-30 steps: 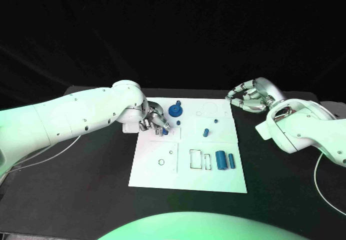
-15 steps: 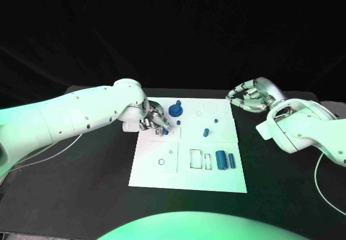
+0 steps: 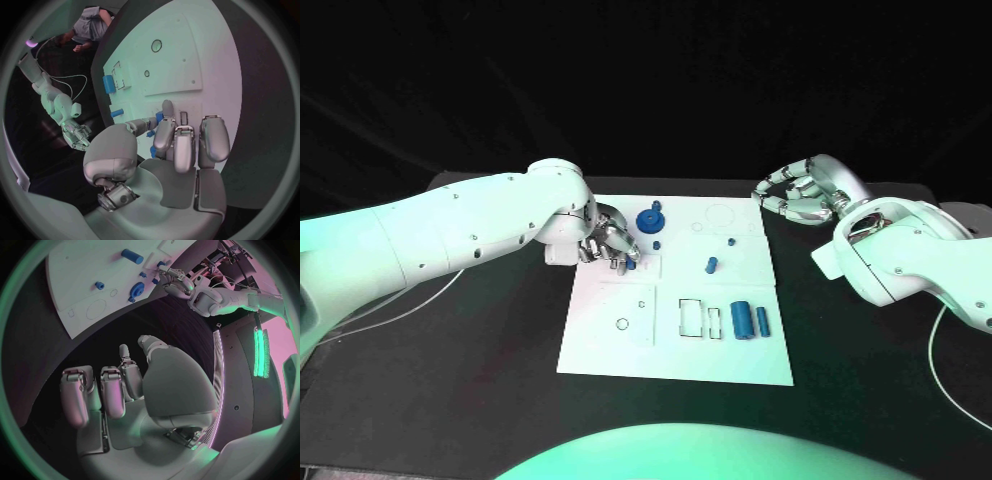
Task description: Assemble the parts on the task board
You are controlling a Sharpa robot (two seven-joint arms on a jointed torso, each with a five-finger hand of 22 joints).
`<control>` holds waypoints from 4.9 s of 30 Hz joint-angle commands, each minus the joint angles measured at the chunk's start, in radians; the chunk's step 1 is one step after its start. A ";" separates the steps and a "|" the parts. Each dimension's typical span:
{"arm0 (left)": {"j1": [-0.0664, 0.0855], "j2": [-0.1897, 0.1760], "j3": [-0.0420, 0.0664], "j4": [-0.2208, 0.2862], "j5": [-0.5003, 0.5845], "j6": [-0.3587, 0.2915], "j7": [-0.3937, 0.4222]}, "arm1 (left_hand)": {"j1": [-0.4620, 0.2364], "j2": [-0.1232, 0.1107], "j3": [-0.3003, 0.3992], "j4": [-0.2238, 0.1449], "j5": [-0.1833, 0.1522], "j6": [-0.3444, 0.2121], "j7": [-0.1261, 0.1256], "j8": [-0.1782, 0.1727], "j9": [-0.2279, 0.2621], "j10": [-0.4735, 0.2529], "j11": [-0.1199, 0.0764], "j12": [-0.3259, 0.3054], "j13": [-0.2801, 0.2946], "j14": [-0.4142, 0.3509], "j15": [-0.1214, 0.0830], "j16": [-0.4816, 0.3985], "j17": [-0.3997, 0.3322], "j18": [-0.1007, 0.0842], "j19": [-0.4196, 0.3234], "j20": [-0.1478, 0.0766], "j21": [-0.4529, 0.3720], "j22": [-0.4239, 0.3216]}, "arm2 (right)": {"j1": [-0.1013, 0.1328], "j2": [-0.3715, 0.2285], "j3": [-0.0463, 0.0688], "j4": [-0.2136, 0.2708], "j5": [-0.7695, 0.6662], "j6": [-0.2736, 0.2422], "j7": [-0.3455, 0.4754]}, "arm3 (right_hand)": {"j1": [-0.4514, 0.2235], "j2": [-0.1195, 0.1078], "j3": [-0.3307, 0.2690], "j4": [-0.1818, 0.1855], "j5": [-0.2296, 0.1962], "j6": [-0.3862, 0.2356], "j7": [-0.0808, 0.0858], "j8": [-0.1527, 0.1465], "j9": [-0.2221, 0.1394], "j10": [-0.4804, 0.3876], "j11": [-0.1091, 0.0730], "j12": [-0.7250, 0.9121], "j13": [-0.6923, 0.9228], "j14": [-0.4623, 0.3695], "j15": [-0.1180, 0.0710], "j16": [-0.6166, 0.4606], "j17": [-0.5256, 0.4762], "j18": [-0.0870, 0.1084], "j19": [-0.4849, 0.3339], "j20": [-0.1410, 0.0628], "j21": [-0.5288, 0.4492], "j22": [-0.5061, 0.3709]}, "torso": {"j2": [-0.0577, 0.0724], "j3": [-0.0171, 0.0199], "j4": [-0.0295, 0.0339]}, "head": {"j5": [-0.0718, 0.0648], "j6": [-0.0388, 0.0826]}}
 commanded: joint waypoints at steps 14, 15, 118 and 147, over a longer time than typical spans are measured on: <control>-0.003 0.000 -0.002 0.002 -0.006 0.015 -0.007 | -0.020 -0.060 -0.122 0.036 -0.009 0.031 -0.029 0.004 -0.010 -0.008 0.000 -0.011 -0.003 0.106 -0.004 0.004 0.263 -0.007 0.006 0.003 -0.002 -0.001 | -0.001 0.000 0.000 -0.001 -0.009 0.001 0.008 | -0.001 -0.007 0.008 -0.001 0.006 -0.008 -0.002 0.004 -0.001 0.001 -0.006 0.001 0.098 0.091 -0.006 -0.007 0.205 0.004 0.085 -0.005 -0.005 0.238 | -0.001 -0.0011 0.0001 | -0.002 0.002; -0.003 -0.001 -0.002 0.003 -0.006 0.014 -0.007 | -0.020 -0.062 -0.126 0.038 -0.009 0.031 -0.029 0.004 -0.010 -0.008 0.000 -0.011 -0.003 0.106 -0.004 0.004 0.263 -0.007 0.006 0.002 -0.002 -0.001 | -0.001 0.000 0.000 -0.001 -0.009 0.001 0.008 | -0.001 -0.007 0.008 -0.001 0.006 -0.008 -0.002 0.004 -0.001 0.001 -0.006 0.001 0.098 0.091 -0.006 -0.007 0.205 0.004 0.085 -0.005 -0.005 0.238 | -0.001 -0.0011 0.0003 | -0.003 0.002; 0.024 0.045 0.040 -0.200 -0.194 -0.086 0.028 | 0.287 -0.109 -0.557 0.164 -0.190 -0.186 0.042 0.046 -0.063 -0.360 0.066 -0.393 -0.566 0.062 0.050 -0.075 0.093 0.026 -0.073 0.050 -0.111 -0.176 | -0.019 0.005 -0.001 -0.016 0.006 -0.003 0.020 | -0.009 -0.011 0.015 0.000 0.011 -0.012 -0.001 0.005 -0.003 -0.002 -0.005 -0.003 0.096 0.091 -0.006 -0.008 0.203 0.005 0.082 -0.005 -0.010 0.235 | 0.001 0.0011 -0.0016 | 0.006 0.036; 0.016 0.056 0.038 -0.211 -0.140 -0.116 0.035 | 0.394 -0.079 -0.520 0.162 -0.190 -0.175 0.038 0.041 -0.081 -0.355 0.062 -0.385 -0.574 0.063 0.046 -0.072 0.093 0.022 -0.067 0.049 -0.097 -0.153 | -0.019 0.007 -0.001 -0.015 0.006 0.002 0.017 | -0.008 -0.009 0.023 -0.001 0.015 -0.011 -0.001 0.007 -0.003 0.000 -0.005 0.000 0.098 0.091 -0.006 -0.007 0.204 0.005 0.084 -0.005 -0.008 0.236 | 0.000 0.0006 -0.0010 | 0.003 0.030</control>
